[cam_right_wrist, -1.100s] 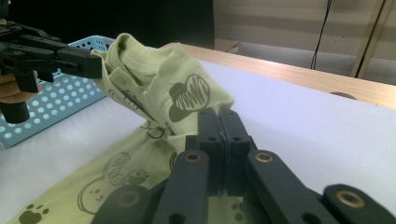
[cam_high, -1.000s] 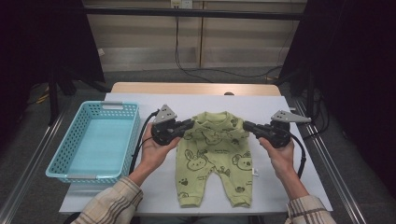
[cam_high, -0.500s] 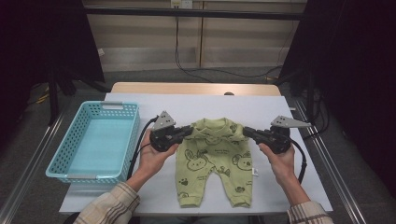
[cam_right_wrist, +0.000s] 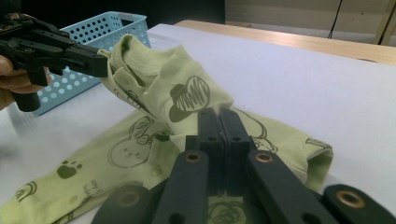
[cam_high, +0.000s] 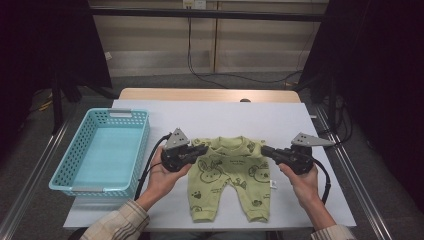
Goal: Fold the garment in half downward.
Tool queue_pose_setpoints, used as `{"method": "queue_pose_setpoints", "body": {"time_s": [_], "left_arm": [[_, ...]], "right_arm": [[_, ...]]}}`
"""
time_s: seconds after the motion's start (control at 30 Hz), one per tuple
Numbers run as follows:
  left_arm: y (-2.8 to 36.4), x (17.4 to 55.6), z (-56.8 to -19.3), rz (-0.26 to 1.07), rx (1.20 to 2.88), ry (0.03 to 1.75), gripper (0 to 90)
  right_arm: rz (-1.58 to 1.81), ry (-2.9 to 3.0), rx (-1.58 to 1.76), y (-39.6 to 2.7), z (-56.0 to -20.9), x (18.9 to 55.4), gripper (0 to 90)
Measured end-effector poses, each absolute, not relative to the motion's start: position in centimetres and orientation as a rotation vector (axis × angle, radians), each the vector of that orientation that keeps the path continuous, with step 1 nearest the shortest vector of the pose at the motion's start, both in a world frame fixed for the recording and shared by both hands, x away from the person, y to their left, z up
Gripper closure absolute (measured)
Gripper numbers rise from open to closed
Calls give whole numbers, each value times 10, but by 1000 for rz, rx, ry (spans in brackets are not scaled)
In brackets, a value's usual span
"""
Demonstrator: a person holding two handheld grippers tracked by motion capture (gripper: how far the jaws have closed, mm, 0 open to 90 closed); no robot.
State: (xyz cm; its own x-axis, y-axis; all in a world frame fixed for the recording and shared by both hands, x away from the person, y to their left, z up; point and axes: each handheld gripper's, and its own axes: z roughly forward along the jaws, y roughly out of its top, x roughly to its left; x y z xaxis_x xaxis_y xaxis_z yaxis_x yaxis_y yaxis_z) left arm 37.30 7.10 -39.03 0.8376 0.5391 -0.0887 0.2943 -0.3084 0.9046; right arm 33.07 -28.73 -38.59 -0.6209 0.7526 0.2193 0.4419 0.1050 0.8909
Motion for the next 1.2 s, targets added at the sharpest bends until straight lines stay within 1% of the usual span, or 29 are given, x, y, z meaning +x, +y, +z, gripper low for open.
{"method": "queue_pose_setpoints", "body": {"time_s": [0.4,0.43,0.77,1.2], "left_arm": [[75,359,-395,246,1923,598,876],[76,357,-397,250,1954,583,876],[78,352,-401,223,1980,571,876],[81,344,-401,204,2004,551,876]], "right_arm": [[1521,2127,1186,-286,-393,320,894],[1517,2138,1184,-286,-394,317,894],[1475,2192,1187,-284,-403,311,894],[1488,2217,1188,-282,-404,301,894]]}}
